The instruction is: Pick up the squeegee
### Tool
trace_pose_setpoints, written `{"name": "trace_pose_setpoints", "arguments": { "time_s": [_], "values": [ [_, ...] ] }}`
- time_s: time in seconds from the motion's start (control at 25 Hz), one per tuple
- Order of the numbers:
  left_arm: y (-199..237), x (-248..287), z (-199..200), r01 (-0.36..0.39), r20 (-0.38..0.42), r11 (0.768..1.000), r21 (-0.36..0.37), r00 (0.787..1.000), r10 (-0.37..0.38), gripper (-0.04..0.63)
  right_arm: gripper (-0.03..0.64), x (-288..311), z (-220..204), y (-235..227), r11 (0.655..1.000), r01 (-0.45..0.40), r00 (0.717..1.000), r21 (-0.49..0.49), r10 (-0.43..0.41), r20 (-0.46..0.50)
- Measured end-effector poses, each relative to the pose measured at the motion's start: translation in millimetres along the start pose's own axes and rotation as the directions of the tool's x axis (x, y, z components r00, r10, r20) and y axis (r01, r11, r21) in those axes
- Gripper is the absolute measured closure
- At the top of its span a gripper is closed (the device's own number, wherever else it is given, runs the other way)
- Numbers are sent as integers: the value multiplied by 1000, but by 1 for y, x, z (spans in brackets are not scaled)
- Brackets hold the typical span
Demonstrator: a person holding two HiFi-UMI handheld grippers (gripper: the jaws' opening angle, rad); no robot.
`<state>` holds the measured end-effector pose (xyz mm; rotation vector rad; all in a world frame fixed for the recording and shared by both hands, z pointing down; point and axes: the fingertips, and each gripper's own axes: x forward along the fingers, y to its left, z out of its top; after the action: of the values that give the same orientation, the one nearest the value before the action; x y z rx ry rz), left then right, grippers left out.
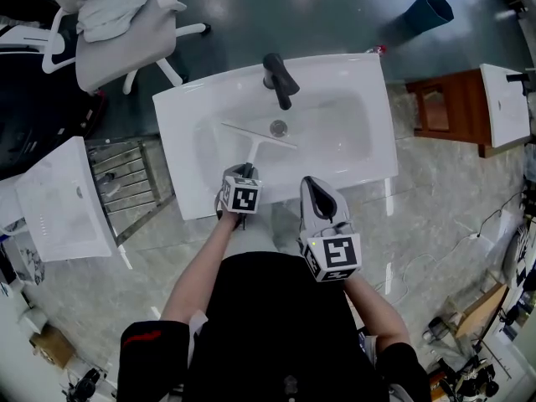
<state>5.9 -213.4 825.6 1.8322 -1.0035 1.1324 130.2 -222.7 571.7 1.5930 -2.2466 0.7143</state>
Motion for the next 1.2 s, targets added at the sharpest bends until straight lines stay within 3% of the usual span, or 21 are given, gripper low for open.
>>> {"name": "trace_pose_setpoints", "arguments": {
  "time_s": [0.52,1.2],
  "values": [
    [-11,-40,3,-5,129,1000,3,992,5,488,614,-20,-2,12,999,-19,1000,-37,20,23],
    [-28,-109,23,-26,317,1000,15,948,19,488,614,-51,-1,22,997,-22,997,-72,27,79]
  ]
}}
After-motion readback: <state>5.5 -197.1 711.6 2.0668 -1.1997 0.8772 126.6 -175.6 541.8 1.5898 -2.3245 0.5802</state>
